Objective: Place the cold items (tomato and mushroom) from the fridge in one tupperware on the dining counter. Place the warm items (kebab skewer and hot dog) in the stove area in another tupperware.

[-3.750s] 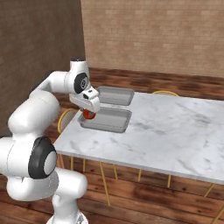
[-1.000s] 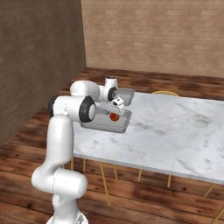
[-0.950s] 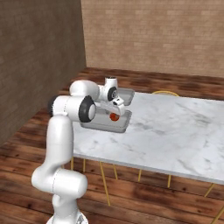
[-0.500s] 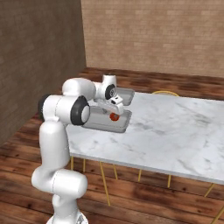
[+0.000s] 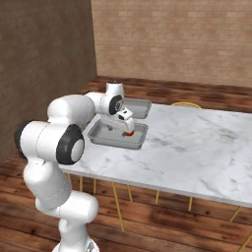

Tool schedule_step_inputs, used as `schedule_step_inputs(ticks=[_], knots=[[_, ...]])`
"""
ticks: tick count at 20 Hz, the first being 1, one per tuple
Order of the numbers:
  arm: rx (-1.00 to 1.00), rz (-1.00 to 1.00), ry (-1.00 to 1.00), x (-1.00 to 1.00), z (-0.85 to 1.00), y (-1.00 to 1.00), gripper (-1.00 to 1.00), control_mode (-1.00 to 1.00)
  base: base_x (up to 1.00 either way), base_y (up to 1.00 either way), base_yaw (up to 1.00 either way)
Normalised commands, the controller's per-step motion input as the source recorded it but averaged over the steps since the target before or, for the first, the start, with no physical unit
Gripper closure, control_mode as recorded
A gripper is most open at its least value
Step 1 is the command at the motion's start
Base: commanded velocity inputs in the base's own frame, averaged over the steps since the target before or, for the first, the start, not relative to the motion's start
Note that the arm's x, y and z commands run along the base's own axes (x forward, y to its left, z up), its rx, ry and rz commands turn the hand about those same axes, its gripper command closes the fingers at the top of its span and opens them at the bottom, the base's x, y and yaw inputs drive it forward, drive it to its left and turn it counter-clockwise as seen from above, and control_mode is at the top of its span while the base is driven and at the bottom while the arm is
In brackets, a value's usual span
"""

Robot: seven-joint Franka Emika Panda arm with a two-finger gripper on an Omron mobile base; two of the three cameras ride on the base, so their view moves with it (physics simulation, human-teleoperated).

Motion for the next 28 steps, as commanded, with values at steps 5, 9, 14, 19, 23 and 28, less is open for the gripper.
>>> schedule_step_inputs(ticks=[5, 9, 14, 19, 23, 28], knots=[[0.00, 0.31, -0.06, -1.00, 0.78, 0.37, -1.00, -1.00, 0.00, 0.00, 0.00], [0.00, 0.41, -0.18, -1.00, 0.29, 0.47, -1.00, -1.00, 0.00, 0.00, 0.00], [0.00, 0.32, -0.19, -0.97, 0.08, 0.20, -1.00, -1.00, 0.00, 0.00, 0.00], [-0.13, -0.07, 0.20, -0.08, -0.18, 0.00, -1.00, -1.00, 0.00, 0.00, 0.00], [-0.15, -0.23, 0.22, -0.15, -0.02, 0.00, -1.00, -1.00, 0.00, 0.00, 0.00], [0.06, -0.27, 0.01, -0.60, 0.02, -0.01, -1.00, -1.00, 0.00, 0.00, 0.00]])
